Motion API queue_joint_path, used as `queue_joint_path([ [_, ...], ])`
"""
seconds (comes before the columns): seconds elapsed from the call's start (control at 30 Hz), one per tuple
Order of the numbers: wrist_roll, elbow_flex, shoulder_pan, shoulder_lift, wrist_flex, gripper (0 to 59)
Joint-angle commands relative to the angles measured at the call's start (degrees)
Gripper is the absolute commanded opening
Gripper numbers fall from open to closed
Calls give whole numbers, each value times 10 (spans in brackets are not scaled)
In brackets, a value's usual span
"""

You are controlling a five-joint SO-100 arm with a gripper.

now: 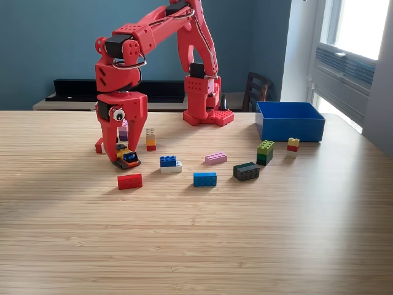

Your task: Grasp a lego block and put it in the bin.

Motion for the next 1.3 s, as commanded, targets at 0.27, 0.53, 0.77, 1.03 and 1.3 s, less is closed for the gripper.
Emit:
queue_joint_path([
  [0.27,-1,29,-9,12,-1,37],
  [0.53,-43,-57,-25,91,118,0],
  [0.77,-33,-134,-102,210,207,0],
  [1.03,-9,-119,-337,332,263,0],
  [1.3,63,-55,-619,379,300,0],
])
